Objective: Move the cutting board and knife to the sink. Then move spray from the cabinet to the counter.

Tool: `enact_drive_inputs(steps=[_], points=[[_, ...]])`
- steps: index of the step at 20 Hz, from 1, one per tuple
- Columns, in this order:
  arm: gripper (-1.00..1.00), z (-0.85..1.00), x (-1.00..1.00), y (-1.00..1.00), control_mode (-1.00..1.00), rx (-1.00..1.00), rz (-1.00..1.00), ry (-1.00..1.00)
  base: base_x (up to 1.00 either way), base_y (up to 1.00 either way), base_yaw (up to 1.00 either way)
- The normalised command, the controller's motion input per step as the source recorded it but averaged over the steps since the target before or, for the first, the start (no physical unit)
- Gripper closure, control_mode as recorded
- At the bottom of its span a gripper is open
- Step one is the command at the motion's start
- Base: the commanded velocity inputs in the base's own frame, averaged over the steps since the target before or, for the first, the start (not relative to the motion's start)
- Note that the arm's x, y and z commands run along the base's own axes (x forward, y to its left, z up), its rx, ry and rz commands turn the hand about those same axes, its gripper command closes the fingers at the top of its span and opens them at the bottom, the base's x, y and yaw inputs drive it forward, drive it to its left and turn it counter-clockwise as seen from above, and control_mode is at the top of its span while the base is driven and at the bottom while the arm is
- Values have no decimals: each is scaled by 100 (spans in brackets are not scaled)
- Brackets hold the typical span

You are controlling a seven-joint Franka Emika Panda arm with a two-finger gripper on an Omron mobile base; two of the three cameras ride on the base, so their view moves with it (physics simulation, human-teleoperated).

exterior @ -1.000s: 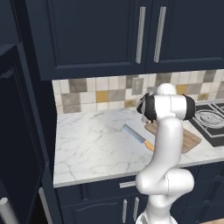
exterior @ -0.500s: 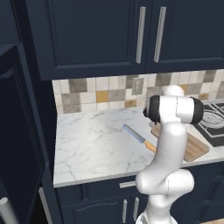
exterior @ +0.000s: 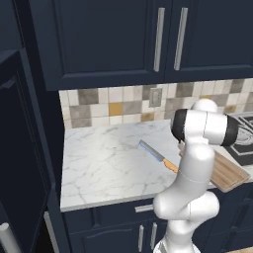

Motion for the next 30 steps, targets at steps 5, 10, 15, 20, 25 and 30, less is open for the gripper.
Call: enact_drive_inputs(steps=[5,10,15,20,25,30], points=[[-100,-17,-45,-19,-100,0,0,0,0,0,0],[-100,-21,-10,-13,-100,-1,0,0,0,0,0],[-100,-19,0,-6,-100,-1,0,0,0,0,0],[-100,-11,-9,-11,-100,0,0,0,0,0,0],[-100,-18,-4,-17,-100,0,0,0,0,0,0],[-100,-25,-13,-22,-100,0,-1,0,0,0,0]])
